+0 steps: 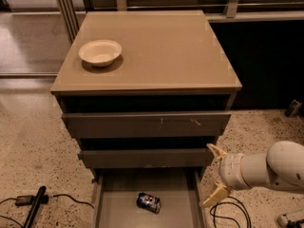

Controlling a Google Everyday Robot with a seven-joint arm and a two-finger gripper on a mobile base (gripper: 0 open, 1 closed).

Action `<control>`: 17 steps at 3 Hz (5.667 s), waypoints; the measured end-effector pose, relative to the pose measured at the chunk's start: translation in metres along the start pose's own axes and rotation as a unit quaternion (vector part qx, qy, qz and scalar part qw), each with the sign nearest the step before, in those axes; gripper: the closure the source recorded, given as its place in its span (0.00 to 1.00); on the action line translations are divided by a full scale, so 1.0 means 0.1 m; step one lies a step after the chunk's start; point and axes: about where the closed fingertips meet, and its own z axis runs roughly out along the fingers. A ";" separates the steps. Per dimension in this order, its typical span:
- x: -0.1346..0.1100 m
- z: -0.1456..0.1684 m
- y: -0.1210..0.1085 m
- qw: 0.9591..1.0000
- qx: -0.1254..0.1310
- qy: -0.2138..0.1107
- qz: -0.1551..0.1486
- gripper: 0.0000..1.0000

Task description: Pick pepsi can from bottom drawer and place on counter

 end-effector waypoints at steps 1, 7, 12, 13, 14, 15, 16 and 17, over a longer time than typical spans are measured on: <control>-0.08 0.19 0.10 1.000 -0.015 -0.017 -0.009 0.00; 0.55 2.41 0.54 0.997 -0.079 0.010 0.021 0.00; 0.81 3.55 0.76 0.994 -0.100 -0.013 0.050 0.00; 1.00 3.72 0.77 0.994 -0.085 -0.006 0.065 0.00; 1.18 3.94 0.80 0.993 -0.090 -0.001 0.082 0.00; 1.35 4.17 0.80 0.990 -0.098 -0.004 0.099 0.00; 1.40 4.40 0.73 0.990 -0.101 -0.008 0.102 0.00; 1.44 4.63 0.66 0.990 -0.098 -0.009 0.105 0.00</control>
Offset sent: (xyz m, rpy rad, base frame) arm 0.0001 0.0903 -0.1039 0.1657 0.0790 0.1160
